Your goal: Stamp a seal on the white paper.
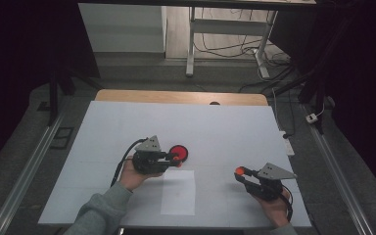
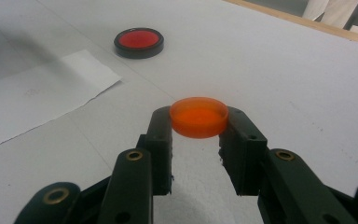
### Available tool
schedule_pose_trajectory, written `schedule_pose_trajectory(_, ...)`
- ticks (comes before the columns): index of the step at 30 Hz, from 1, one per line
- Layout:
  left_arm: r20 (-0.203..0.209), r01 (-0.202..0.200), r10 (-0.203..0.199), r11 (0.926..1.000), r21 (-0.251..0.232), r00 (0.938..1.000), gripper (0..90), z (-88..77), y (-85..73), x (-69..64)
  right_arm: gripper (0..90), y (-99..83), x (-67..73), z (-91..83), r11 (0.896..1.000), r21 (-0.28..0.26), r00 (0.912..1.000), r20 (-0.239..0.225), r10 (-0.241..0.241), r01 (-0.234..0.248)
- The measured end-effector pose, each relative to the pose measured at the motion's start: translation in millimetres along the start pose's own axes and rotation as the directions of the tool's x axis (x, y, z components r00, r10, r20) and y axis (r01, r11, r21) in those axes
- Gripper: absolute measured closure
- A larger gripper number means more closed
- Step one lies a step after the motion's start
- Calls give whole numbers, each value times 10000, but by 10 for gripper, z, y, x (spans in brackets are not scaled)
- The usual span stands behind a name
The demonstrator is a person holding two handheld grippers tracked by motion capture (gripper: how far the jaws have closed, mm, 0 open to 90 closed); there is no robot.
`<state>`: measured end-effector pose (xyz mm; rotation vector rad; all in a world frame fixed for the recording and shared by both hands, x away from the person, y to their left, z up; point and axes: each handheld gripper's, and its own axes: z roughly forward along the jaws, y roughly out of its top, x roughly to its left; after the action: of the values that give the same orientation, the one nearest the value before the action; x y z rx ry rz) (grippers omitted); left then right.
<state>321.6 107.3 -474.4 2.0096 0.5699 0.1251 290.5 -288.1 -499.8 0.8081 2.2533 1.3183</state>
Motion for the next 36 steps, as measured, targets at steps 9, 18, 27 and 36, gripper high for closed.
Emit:
schedule_pose_trajectory(9, 13, 28, -29, 10000, 70, 10000, 727, -18, -43, -26, 650, 0, 1, 5, 10000, -37, 10000, -55, 13, -13)
schedule_pose_trajectory(18, 149, 18, -21, 9998, 203, 9999, 727, 0, -95, -85, 650, 1, 0, 7, 10000, -7, 10000, -52, 21, -21)
schedule_pose_trajectory(27, 315, 34, -47, 9992, 391, 9995, 726, 31, -156, -139, 650, -3, 0, 15, 10000, 29, 10000, -73, 42, -42)
schedule_pose_trajectory(36, 442, 1, -28, 9981, 618, 9990, 726, 70, -229, -193, 650, -3, 7, 21, 10000, 54, 10000, -16, 27, -26)
